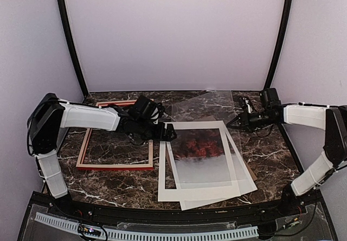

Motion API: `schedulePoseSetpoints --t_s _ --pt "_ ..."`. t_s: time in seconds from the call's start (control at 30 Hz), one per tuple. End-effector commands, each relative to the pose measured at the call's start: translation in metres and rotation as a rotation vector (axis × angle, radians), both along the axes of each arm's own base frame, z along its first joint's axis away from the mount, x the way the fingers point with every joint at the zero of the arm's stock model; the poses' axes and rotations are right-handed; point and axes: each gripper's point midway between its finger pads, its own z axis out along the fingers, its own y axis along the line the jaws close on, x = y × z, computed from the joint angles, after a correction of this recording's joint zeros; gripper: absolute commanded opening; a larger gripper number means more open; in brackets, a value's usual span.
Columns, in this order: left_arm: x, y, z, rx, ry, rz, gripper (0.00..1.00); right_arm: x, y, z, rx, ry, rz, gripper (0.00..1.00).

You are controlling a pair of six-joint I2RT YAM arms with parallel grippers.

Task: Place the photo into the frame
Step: Pick up the glass panel from the mat board, then move the photo frame to the frame body.

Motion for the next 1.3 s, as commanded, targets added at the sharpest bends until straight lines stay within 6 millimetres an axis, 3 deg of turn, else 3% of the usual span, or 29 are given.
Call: schedulePoseSetpoints --t_s 0.0,0.17,0.3,0.5,0.73,1.0,1.27 --pt "-0.003 0.036 0.033 0.149 -0.053 0.007 0.99 0.003 0.000 0.043 0.054 -0.077 0.007 0.00" --pt "0.006 0.073 0.026 0.225 -0.005 0.052 0.99 0.003 -0.004 0.061 0.053 -0.100 0.000 0.00" --pt "0.015 0.085 0.015 0.203 0.034 0.061 0.99 0.004 -0.005 0.079 0.069 -0.127 -0.014 0.00" --pt "0.022 0.078 -0.007 0.216 0.064 0.015 0.93 0.003 -0.007 0.098 0.081 -0.160 -0.026 0.00" --pt "0.014 0.073 -0.033 0.205 0.143 0.009 0.82 0.004 -0.010 0.099 0.079 -0.162 -0.035 0.00" --pt "-0.013 0.057 -0.042 0.168 0.175 0.005 0.67 0.004 -0.015 0.097 0.077 -0.162 -0.043 0.00" --pt "-0.042 0.034 -0.051 0.114 0.211 0.010 0.60 0.006 -0.023 0.104 0.073 -0.179 -0.066 0.00"
